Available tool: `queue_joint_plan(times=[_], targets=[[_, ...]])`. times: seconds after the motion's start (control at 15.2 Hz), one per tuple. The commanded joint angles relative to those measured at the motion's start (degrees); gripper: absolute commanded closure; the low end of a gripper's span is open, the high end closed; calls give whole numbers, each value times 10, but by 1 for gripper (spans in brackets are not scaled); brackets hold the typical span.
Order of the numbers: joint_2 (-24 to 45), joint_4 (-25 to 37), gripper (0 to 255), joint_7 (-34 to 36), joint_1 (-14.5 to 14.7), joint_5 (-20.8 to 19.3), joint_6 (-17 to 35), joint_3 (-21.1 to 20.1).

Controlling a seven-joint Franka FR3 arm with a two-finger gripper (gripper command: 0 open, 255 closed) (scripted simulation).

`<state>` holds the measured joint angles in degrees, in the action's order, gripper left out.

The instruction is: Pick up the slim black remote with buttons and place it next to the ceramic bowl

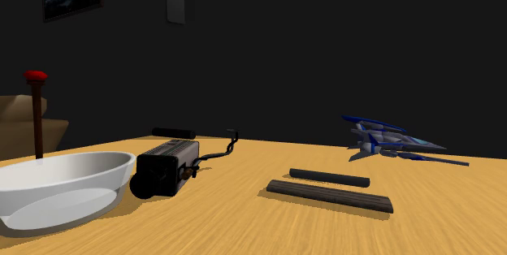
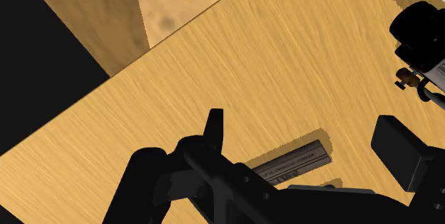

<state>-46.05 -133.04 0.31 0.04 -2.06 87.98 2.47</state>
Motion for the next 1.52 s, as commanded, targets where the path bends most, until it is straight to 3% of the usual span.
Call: queue_joint_plan(times=[0.0, 0.73, 1.45], targets=[[0, 0, 0, 0, 0, 0, 0, 0], [209, 49, 0, 201, -18, 69, 131, -71], [454, 189, 0, 376, -28, 93, 217, -99]])
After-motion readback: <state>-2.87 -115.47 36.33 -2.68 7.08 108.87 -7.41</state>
